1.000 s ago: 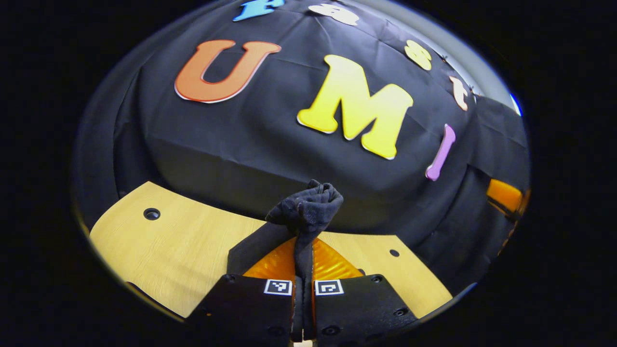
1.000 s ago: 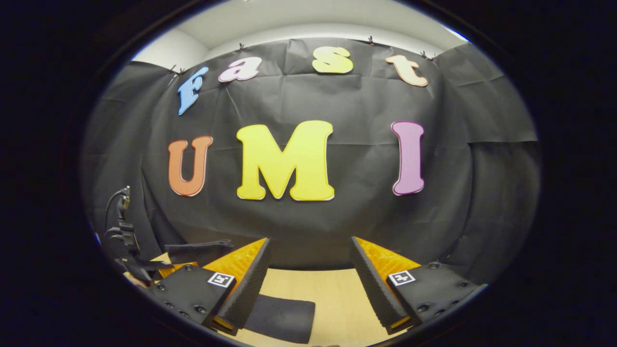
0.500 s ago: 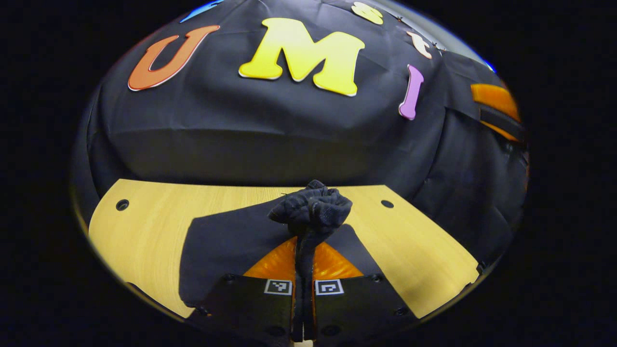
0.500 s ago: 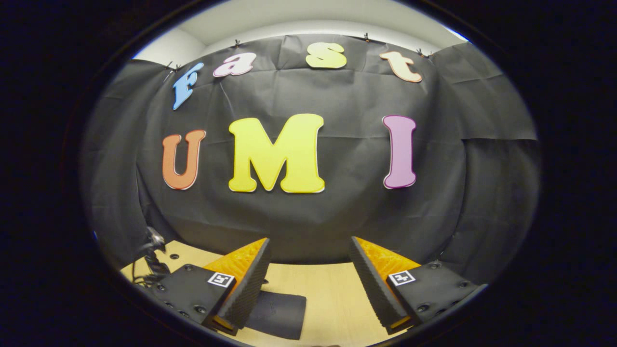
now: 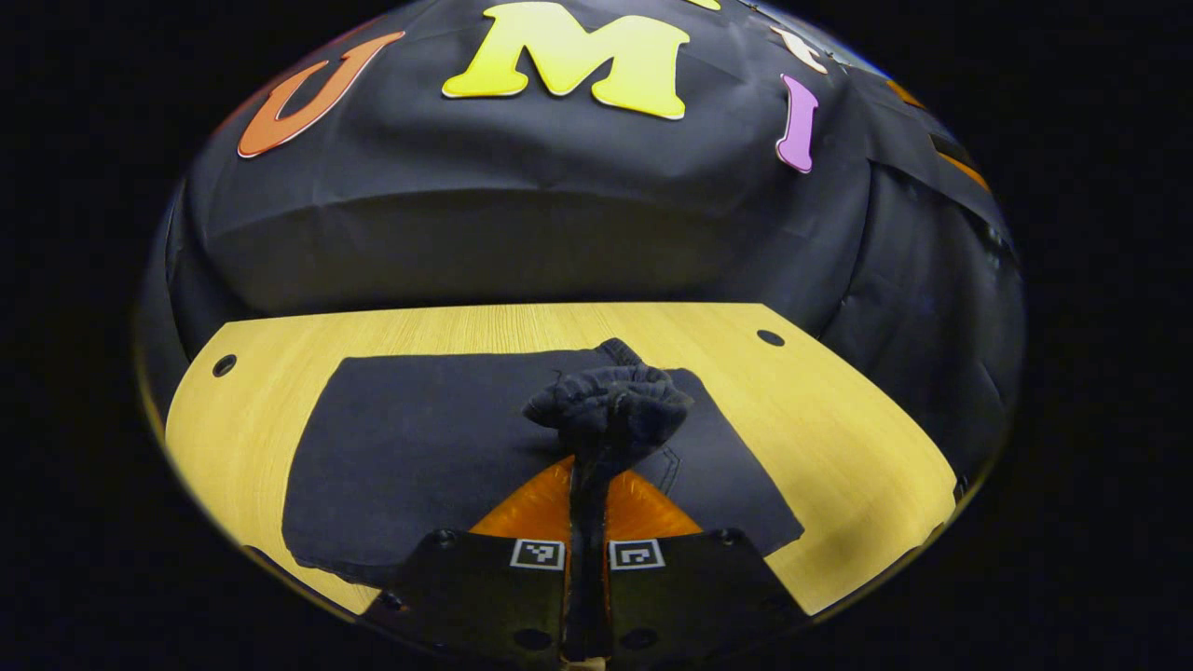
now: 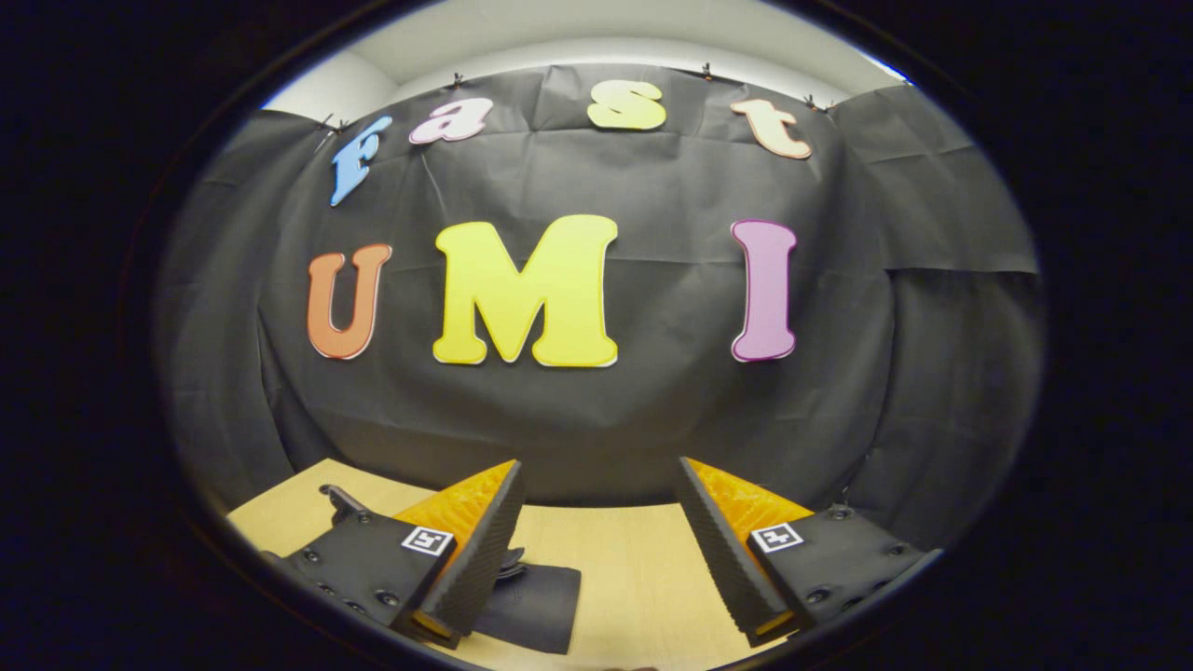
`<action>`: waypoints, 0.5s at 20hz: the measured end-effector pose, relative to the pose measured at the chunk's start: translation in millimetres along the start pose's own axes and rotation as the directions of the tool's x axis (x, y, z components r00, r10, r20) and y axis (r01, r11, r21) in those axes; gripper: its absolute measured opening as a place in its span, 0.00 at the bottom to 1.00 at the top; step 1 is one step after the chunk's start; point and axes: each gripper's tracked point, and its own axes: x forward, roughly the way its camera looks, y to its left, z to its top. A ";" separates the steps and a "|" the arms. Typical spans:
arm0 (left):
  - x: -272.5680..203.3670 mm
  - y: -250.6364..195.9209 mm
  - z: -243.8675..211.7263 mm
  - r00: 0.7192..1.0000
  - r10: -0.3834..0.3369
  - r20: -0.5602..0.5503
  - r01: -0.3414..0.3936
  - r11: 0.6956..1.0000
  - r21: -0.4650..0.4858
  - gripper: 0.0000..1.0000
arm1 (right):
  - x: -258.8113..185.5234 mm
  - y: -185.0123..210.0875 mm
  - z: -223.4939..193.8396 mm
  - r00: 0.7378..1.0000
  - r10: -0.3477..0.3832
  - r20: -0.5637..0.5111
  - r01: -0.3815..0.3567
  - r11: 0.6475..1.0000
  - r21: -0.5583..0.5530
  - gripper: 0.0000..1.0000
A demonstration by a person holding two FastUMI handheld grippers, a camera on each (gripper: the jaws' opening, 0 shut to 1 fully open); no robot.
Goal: Grasp the waist and the cuffs of the jeans and fold them to make the two legs overlap; first hold the waist and fold one-third of the jeans toward the cuffs, then hold the cuffs and fold the remaining one-third in the same direction to finish folding.
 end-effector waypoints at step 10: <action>-14.1 -35.6 0.1 0.996 -0.079 0.032 0.073 0.986 0.151 0.99 | -0.2 10.6 -0.4 1.000 0.024 -0.003 -0.024 0.999 -0.023 0.96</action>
